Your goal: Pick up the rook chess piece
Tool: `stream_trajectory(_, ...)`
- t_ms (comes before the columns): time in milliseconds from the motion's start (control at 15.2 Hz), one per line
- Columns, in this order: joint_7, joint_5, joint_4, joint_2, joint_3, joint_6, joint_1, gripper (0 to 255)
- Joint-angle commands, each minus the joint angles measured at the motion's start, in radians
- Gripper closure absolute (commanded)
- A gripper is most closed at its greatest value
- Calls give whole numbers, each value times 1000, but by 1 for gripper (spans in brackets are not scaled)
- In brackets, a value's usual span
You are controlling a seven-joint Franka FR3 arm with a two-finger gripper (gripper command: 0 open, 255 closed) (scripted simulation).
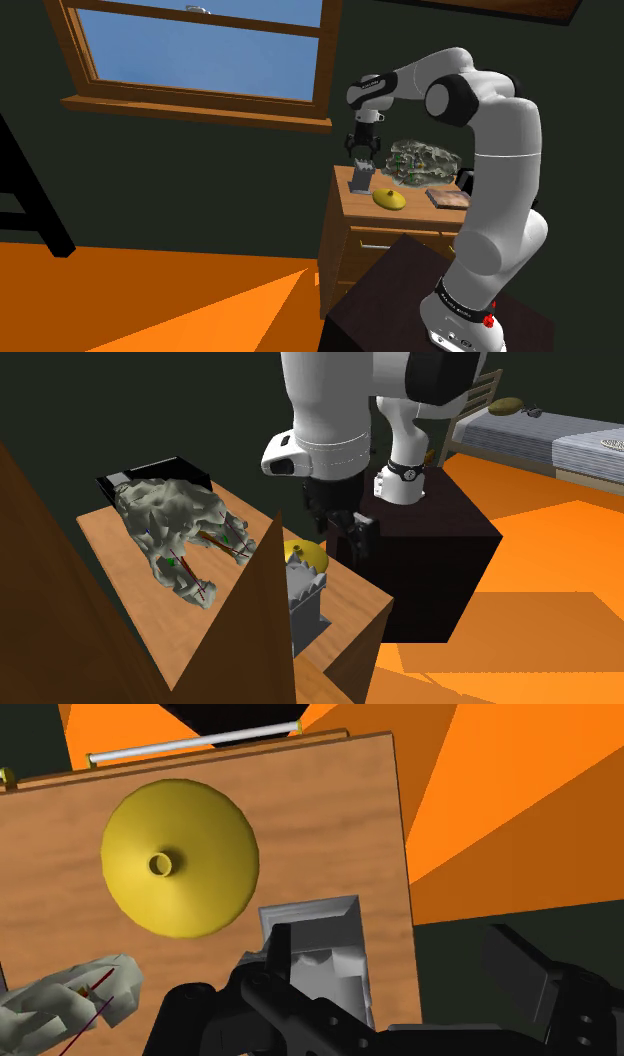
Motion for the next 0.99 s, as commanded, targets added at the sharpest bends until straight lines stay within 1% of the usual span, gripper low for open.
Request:
stream_trajectory(0, 13, 23, 66, 73, -10, -13, -26, 0)
stream_trajectory(66, 16, 26, 77, 84, -10, -16, -31, 0)
stream_trajectory(528, 7, 37, 36, 126, -4, 65, -33, 0)
stream_trajectory(660, 7, 37, 36, 126, -4, 65, -33, 0)
stream_trajectory(726, 7, 37, 39, 128, -4, 65, -33, 255)
stream_trajectory(924, 7, 38, 39, 128, -4, 65, -33, 255)
